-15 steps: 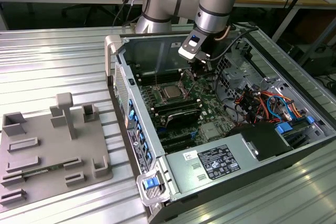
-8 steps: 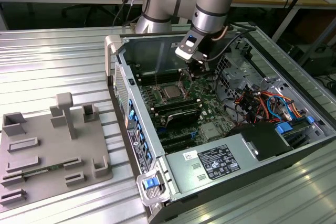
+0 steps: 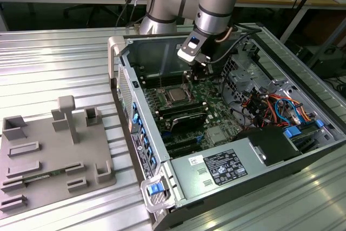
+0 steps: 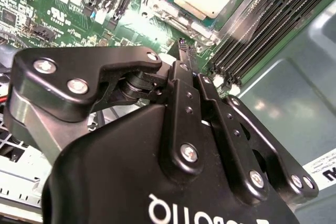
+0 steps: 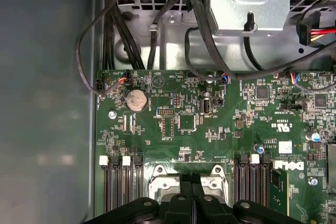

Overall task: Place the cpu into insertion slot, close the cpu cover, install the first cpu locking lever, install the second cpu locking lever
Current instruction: 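Close the cpu cover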

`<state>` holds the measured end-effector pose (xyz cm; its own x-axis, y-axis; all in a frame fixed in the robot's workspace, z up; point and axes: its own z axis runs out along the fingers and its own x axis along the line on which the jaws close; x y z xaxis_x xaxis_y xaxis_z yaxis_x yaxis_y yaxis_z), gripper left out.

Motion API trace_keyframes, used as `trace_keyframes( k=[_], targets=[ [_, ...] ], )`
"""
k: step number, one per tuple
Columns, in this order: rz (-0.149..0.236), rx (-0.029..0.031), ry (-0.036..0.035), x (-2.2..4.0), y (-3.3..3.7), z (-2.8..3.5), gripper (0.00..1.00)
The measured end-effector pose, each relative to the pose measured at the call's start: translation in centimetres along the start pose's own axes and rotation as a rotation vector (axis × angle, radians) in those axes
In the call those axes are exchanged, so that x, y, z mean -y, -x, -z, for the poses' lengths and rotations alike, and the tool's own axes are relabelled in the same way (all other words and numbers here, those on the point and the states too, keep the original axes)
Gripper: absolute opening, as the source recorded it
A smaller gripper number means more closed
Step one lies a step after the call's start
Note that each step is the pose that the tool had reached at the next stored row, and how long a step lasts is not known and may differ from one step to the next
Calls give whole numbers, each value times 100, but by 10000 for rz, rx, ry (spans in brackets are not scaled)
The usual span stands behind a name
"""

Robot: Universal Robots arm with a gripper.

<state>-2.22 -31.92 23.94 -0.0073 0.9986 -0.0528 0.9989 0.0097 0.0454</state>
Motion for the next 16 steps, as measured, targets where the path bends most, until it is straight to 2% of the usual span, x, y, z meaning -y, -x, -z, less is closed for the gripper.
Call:
trace_keyframes(
  k=[8,9,10,16],
  targets=[
    [0,-1,0,120,-1,4,11],
    [0,-1,0,198,-2,7,11],
    [0,1,-1,307,-3,9,11],
    [1,0,0,309,-3,9,11]
  ],
)
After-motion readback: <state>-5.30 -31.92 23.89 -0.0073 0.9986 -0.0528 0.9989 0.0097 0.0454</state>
